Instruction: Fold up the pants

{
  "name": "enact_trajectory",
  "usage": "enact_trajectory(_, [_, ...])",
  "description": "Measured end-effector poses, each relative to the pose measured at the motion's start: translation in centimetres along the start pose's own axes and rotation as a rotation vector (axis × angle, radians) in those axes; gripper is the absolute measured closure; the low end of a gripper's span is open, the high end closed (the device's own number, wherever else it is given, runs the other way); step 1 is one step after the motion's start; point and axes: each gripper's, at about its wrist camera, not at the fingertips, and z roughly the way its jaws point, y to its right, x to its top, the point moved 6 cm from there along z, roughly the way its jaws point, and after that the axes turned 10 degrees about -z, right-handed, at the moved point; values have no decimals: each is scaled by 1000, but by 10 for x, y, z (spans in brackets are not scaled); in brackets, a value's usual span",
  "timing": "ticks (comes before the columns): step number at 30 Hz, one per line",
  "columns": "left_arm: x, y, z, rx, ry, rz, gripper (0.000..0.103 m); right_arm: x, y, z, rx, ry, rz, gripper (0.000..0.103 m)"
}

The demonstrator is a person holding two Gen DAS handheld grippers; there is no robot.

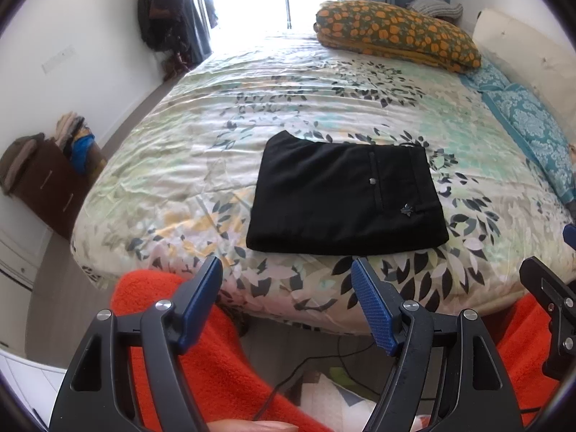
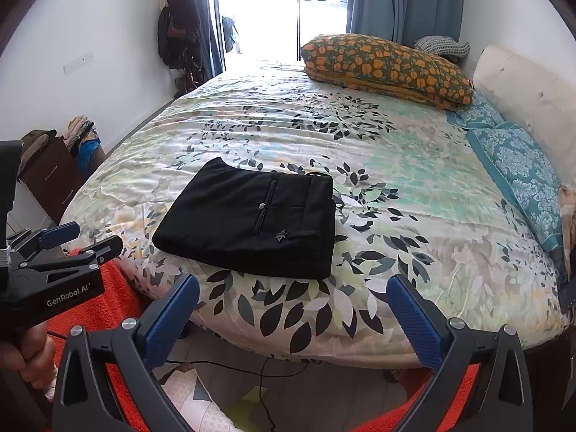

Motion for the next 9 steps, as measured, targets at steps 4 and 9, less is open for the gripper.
enact_trajectory(4, [0,-2,1,-16,-2,-5,27,1,-2,4,4,-11,-2,0])
enact_trajectory(9, [-2,-3,7,-17,-6,7,27,1,-8,11,15,-23,-11,0])
